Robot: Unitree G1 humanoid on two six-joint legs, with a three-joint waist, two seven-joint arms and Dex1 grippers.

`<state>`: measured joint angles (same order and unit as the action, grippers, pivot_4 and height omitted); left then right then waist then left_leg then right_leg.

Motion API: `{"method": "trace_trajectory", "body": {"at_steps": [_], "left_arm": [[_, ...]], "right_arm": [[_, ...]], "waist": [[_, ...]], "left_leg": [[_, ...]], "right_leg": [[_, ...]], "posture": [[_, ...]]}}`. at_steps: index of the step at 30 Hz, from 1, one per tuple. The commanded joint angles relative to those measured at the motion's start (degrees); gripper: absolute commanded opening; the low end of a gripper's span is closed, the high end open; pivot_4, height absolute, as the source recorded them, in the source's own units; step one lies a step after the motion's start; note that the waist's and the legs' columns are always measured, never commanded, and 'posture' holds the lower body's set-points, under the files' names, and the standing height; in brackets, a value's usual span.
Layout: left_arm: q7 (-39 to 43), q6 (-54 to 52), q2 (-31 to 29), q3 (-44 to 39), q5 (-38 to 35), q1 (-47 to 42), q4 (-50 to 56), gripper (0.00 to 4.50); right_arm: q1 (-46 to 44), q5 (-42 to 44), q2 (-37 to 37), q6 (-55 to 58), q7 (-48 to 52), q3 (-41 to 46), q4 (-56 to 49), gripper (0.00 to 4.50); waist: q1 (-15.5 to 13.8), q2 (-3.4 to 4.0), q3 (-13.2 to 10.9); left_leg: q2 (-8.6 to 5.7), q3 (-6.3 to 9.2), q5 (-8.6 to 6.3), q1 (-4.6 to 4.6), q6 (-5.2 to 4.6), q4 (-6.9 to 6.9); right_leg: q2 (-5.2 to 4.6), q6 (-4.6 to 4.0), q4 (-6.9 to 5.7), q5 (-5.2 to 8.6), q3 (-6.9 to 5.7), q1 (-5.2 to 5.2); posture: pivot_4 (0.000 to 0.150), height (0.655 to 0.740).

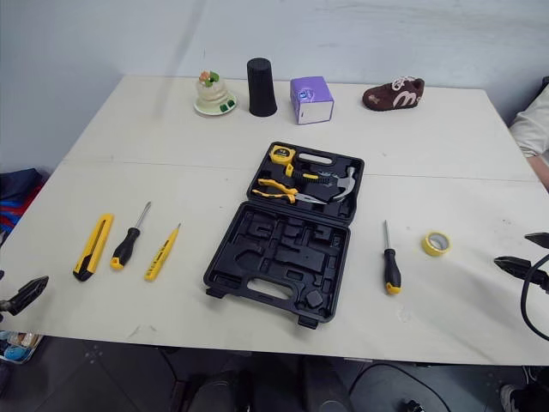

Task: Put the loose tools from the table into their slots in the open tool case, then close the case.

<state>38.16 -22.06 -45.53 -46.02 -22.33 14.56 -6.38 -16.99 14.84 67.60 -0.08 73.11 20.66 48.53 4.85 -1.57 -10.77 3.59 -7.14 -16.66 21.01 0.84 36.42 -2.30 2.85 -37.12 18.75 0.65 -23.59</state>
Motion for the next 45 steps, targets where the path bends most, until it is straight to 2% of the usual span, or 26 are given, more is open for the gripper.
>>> {"method": "trace_trajectory", "body": {"at_steps": [1,11,19,29,32,36,39,43,45], "left_arm": [[0.14,-0.03,-1.36,-1.29,0.1,0.94,1.21,4.43],[-0.7,-3.8,-2.75,-1.63,-0.44,0.64,4.49,4.43],[-0.86,-3.91,-2.35,0.68,0.2,-0.87,3.14,4.43],[1.47,-4.72,-3.38,1.15,-0.85,-2.81,3.79,4.43],[3.54,-6.74,-4.83,2.3,-2.01,-3.13,7.69,4.43],[4.97,-10.63,-6.73,7.45,-3.93,-6.43,14.77,4.43],[5.31,-12.79,-7.71,15.31,-4.46,-13.22,18.37,4.43],[5.78,-13.6,-7.27,27.04,-2.17,-24.76,17.26,4.43],[5.51,-13.52,-5.6,33.52,0.08,-32.0,14.19,3.9]], "right_arm": [[0.57,1.32,0.2,0.33,-0.56,1.75,-2.33,4.5],[-4.74,-0.96,-1.77,-0.32,-3.01,-1.66,-0.75,4.5],[-5.09,-0.93,-1.08,-1.67,-2.76,-0.99,1.55,4.5],[6.1,3.05,-1.88,4.61,-4.46,4.44,-12.37,4.5],[9.41,4.11,-2.4,6.48,-5.38,6.29,-17.43,4.5],[11.98,5.89,-3.34,11.01,-7.01,7.29,-27.15,4.5],[11.86,7.79,-4.51,17.37,-9.38,5.59,-37.47,4.5],[9.13,9.67,-6.83,25.83,-13.64,1.59,-48.78,4.5],[6.69,9.9,-8.42,29.42,-15.67,-1.88,-52.85,4.5]], "waist": [[0.0,0.0,0.0],[0.03,-0.02,0.01],[-0.04,-0.01,0.01],[0.06,-0.05,0.02],[-0.07,-0.06,0.02],[-0.22,-0.07,0.03],[-0.53,-0.07,0.03],[-0.82,-0.07,0.03],[-0.8,-0.1,0.02]], "left_leg": [[0.0,0.0,0.0,0.0,0.0,0.0],[-0.01,0.04,0.08,-0.02,0.03,0.09],[-0.01,0.07,0.12,-0.02,0.03,0.1],[-0.01,0.12,0.14,-0.02,0.06,0.11],[-0.02,0.13,0.15,-0.03,0.05,0.11],[-0.03,0.18,0.17,-0.02,0.05,0.12],[-0.06,0.22,0.25,-0.01,0.06,0.12],[-0.07,0.27,0.36,0.01,0.1,0.12],[-0.05,0.27,0.38,0.05,0.13,0.12]], "right_leg": [[0.0,0.0,0.0,0.0,0.0,0.0],[-0.01,-0.01,-0.18,0.0,-0.01,0.0],[-0.01,-0.03,-0.25,0.02,-0.04,-0.01],[0.0,-0.02,-0.3,0.01,-0.06,0.0],[-0.01,-0.02,-0.31,0.01,-0.07,0.0],[-0.02,-0.01,-0.31,0.0,-0.09,0.03],[-0.03,0.03,-0.34,-0.03,-0.09,0.05],[-0.01,0.05,-0.4,-0.07,-0.11,0.02],[0.04,0.06,-0.41,-0.08,-0.11,0.0]], "posture": [[0.15,0.7383],[0.15,0.7383],[0.15,0.7383],[0.15,0.7383],[0.15,0.7383],[0.15,0.7383],[0.15,0.7383],[0.15,0.7383],[0.15,0.7383]]}}
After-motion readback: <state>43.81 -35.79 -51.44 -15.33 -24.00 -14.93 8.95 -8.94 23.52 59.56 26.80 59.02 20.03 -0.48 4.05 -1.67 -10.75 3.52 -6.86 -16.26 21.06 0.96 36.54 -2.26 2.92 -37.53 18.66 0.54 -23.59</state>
